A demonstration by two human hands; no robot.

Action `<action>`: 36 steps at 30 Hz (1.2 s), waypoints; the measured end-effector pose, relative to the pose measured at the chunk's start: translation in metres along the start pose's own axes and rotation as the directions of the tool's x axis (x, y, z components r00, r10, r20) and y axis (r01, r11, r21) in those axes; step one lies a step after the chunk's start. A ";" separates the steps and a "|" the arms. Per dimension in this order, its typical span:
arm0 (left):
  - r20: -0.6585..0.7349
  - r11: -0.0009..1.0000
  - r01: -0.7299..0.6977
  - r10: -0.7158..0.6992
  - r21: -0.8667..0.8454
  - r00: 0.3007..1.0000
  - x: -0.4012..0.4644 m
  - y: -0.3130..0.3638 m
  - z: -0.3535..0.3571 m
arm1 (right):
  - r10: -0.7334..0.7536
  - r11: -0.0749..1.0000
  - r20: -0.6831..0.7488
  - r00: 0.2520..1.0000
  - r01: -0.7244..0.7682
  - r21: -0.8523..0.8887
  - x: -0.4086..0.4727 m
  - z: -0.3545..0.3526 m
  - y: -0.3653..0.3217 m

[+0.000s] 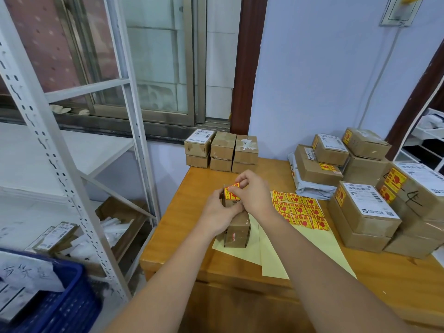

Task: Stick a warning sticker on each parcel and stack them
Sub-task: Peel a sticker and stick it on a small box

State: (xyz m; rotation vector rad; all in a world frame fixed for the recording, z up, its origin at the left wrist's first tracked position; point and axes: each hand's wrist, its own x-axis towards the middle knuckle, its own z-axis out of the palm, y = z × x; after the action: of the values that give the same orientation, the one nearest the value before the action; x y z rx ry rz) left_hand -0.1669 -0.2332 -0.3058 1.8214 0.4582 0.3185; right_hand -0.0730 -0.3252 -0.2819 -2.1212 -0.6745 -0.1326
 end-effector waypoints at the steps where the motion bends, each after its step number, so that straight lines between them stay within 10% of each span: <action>1: 0.000 1.000 0.000 0.000 0.003 1.000 0.000 0.000 0.000 | 0.000 1.000 0.003 1.000 0.000 -0.001 0.000 0.000 0.000; 24: 0.058 0.989 -0.021 0.012 0.147 0.998 -0.002 0.000 -0.001 | 0.070 0.997 0.064 0.996 -0.071 0.017 0.010 0.003 0.013; 36: 0.057 0.995 -0.006 0.001 0.104 0.998 0.001 -0.004 -0.001 | 0.285 0.870 0.168 0.944 -0.328 0.367 0.006 0.007 0.023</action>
State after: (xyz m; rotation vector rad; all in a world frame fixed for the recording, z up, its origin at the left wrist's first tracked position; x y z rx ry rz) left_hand -0.1670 -0.2311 -0.3092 1.9279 0.4392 0.2486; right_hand -0.0567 -0.3283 -0.3006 -1.8238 -0.3753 0.2760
